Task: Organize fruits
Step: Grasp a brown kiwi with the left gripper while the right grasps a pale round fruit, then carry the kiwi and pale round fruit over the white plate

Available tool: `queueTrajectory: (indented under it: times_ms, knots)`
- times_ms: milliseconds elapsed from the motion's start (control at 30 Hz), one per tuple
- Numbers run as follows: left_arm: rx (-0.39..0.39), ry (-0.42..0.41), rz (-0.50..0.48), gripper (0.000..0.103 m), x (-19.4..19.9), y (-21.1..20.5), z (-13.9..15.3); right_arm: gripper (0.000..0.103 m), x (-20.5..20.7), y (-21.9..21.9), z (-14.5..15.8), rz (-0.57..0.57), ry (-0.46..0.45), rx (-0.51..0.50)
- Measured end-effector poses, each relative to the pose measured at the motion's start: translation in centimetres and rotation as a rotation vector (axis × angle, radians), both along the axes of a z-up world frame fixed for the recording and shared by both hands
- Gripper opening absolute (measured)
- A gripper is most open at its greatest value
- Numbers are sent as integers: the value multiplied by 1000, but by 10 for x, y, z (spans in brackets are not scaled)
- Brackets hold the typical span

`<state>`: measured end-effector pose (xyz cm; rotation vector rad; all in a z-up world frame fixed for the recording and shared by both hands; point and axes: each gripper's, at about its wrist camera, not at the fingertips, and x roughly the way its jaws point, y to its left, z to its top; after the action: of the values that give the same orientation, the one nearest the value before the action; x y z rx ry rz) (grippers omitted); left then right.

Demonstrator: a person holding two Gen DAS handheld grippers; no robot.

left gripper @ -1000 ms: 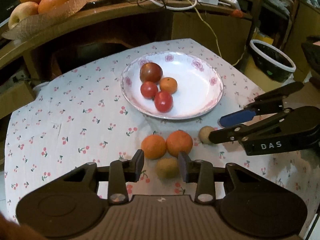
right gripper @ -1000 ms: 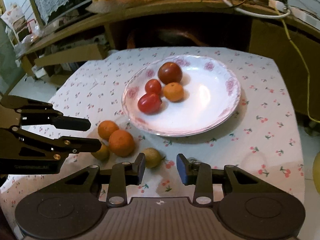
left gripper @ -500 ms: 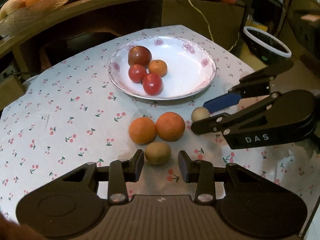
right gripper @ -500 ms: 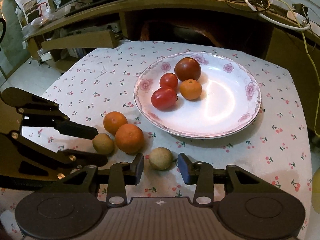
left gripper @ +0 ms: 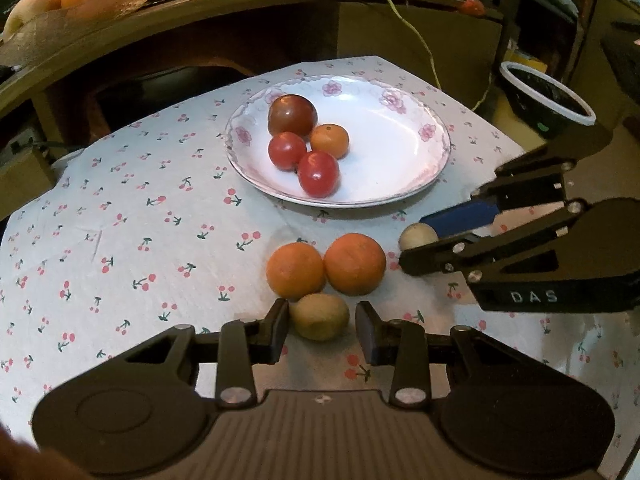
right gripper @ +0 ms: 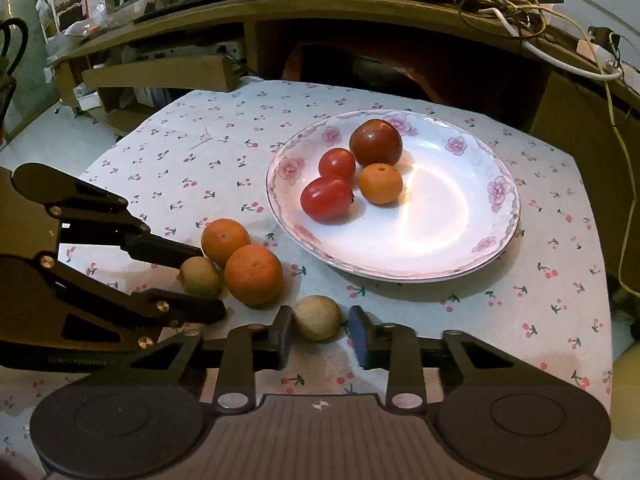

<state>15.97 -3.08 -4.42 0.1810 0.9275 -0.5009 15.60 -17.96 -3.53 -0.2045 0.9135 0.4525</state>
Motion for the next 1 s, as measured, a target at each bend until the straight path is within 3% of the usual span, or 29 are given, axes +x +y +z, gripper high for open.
queueTrajectory:
  times_ms: [133,367,667,800,1000]
  knots:
    - [-8,6,-11,35,-3,1,2,27,-1,3,1,10,3,-20]
    - [-37,18,-36,35,-16,8,11,27,-11,-1,9,20,27,-6]
    - [11,12,-92,35,-33,-1,2,27,-35,-7,4,40,22,-30]
    - [29,4,-94,39,-33,-4,3,28,-35,-7,4,57,13,-37]
    - [36,9,-89,53,-35,-1,1,41,-35,-13,6,40,13,-22]
